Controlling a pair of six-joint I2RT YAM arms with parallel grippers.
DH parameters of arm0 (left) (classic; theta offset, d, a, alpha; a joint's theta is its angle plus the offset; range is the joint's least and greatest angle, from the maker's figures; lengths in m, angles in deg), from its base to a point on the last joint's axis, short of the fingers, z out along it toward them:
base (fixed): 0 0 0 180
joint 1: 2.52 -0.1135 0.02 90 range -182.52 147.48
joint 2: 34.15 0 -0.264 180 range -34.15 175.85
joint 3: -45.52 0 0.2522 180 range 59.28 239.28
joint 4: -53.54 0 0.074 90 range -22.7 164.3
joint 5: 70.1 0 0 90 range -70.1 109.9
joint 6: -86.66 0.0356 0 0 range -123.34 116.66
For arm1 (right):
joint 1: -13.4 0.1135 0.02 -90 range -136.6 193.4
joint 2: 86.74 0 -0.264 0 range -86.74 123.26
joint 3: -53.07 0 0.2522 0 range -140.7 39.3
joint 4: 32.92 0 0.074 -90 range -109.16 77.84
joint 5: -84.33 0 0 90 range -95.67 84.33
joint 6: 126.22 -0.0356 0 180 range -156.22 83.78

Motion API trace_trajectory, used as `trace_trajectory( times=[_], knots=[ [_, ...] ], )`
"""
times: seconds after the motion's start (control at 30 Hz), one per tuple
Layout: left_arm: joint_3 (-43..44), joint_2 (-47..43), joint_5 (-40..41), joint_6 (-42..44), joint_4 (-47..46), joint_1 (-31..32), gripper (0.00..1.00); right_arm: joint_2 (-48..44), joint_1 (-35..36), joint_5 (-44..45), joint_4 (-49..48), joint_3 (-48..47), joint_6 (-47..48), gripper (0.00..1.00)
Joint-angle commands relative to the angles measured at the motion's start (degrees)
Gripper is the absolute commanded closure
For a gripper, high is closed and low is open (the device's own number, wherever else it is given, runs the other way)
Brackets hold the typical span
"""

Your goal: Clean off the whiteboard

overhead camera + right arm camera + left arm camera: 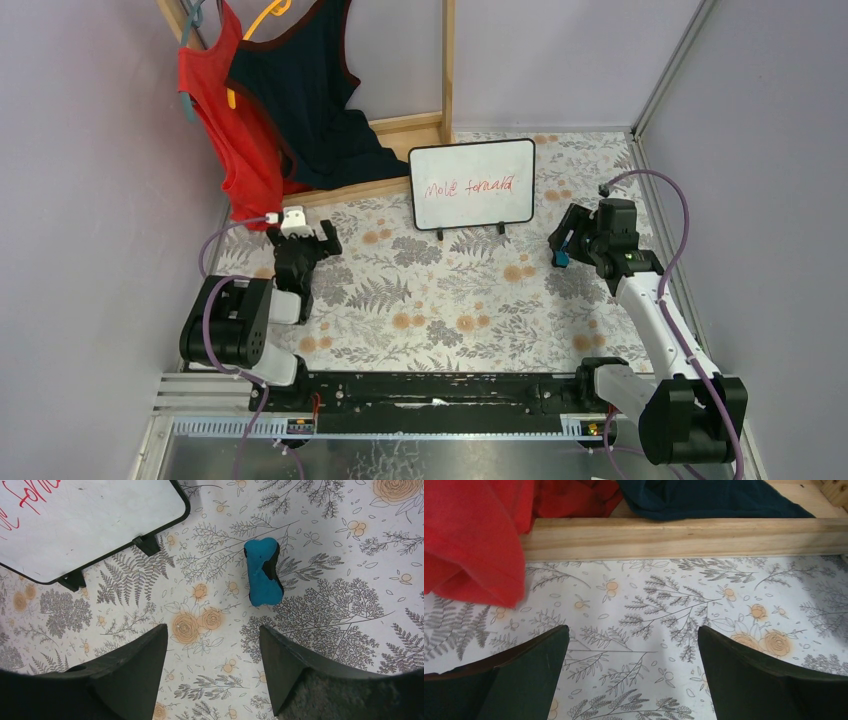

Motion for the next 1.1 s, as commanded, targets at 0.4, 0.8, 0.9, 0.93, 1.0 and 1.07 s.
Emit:
trace_trajectory(
  times=[0.4,0.8,0.9,0.93,1.0,1.07],
  knots=[
    [28.6,-7.0,-38.5,7.2,48.9,0.2,0.11,-2.6,0.2,-1.7,1.2,-1.9,0.9,0.26],
    [47.7,10.9,-66.3,8.2,56.7,-0.9,0.19,-2.9,0.2,-1.8,1.6,-1.9,0.3,0.26],
    [52.3,14.8,-68.4,6.7,57.0,-1.4,0.2,-2.6,0.2,-1.3,2.3,-2.5,0.4,0.26],
    [53.4,15.5,-68.5,6.3,56.9,-1.3,0.21,-2.4,0.2,-1.2,2.6,-2.7,0.5,0.26],
    [54.6,16.4,-68.7,4.4,54.7,-1.3,0.21,-2.1,0.2,-0.9,2.9,-3.2,0.5,0.26],
    [55.2,17.3,-68.7,2.0,51.3,-1.3,0.21,-1.5,0.2,-0.7,3.0,-3.6,0.6,0.26]
  ],
)
